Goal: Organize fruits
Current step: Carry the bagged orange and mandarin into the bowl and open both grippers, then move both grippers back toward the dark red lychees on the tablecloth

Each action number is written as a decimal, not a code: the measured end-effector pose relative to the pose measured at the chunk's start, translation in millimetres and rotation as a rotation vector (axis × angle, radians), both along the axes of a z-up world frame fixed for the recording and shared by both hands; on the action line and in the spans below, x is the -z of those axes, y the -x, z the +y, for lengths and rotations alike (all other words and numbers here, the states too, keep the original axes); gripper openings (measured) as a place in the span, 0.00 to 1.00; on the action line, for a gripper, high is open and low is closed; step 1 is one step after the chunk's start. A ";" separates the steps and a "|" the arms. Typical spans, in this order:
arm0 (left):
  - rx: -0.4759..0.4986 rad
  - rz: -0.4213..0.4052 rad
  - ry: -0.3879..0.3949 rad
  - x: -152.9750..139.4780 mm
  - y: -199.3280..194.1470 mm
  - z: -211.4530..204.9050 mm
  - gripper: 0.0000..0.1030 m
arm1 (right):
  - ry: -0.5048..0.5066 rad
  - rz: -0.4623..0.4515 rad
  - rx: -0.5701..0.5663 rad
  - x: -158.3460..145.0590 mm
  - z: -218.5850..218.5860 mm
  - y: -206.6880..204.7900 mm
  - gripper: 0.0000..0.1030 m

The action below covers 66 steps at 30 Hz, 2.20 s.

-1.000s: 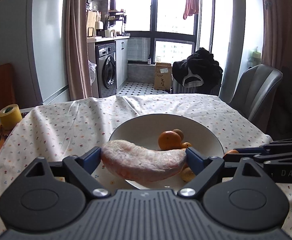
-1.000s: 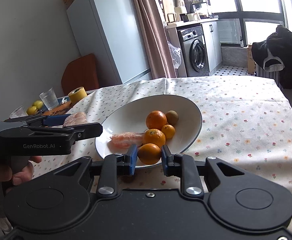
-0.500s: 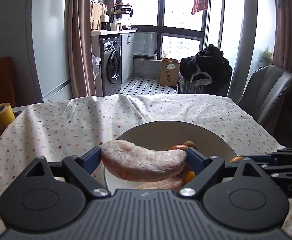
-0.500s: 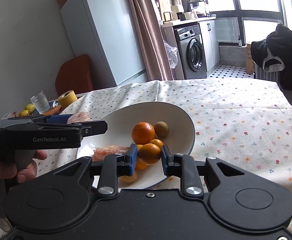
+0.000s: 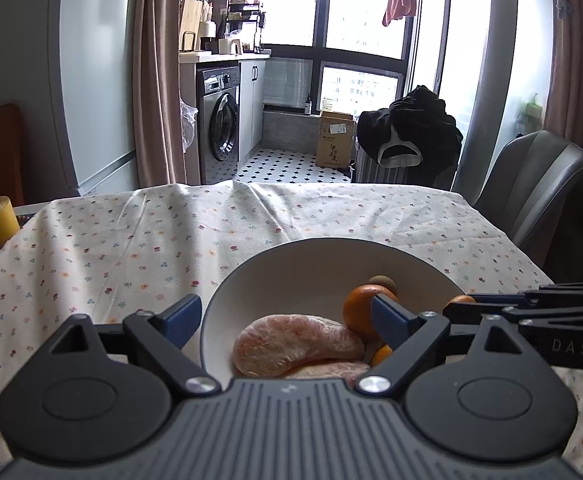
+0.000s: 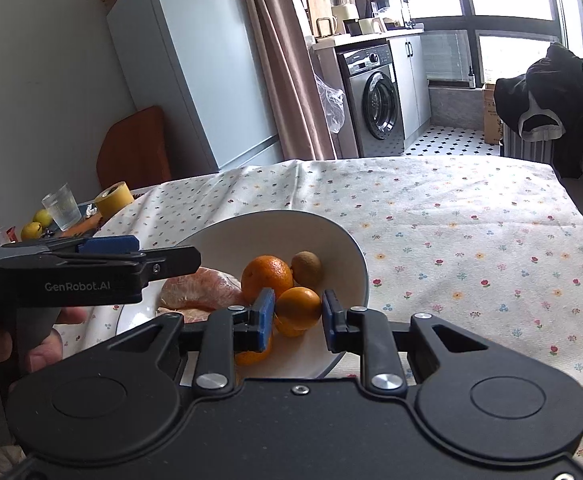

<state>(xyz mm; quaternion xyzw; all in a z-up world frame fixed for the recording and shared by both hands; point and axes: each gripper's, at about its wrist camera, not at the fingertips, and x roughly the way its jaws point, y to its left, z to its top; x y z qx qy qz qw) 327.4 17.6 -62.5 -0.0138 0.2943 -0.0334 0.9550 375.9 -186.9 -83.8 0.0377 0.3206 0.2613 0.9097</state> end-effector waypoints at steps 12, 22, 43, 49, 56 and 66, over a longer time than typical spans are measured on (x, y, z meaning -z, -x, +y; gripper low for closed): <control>0.005 0.026 -0.001 -0.5 17.8 4.4 0.88 | 0.007 -0.011 -0.006 -3.2 9.9 -12.4 0.23; -0.030 0.027 0.035 -7.4 37.1 17.0 0.89 | 0.027 -0.027 -0.007 -8.2 19.4 -18.8 0.23; -0.088 -0.024 0.107 -25.1 88.8 27.9 1.00 | -0.014 -0.076 0.047 -27.2 -6.2 37.5 0.92; -0.092 -0.067 0.145 -28.5 104.2 29.8 1.00 | -0.055 -0.106 0.060 -30.1 -16.5 60.1 1.00; -0.084 -0.100 0.204 -28.7 121.5 34.1 1.00 | -0.063 -0.129 0.096 -29.4 -24.0 78.5 1.00; -0.079 -0.126 0.225 -26.4 141.8 36.6 1.00 | -0.035 -0.156 0.106 -26.9 -21.5 104.8 1.00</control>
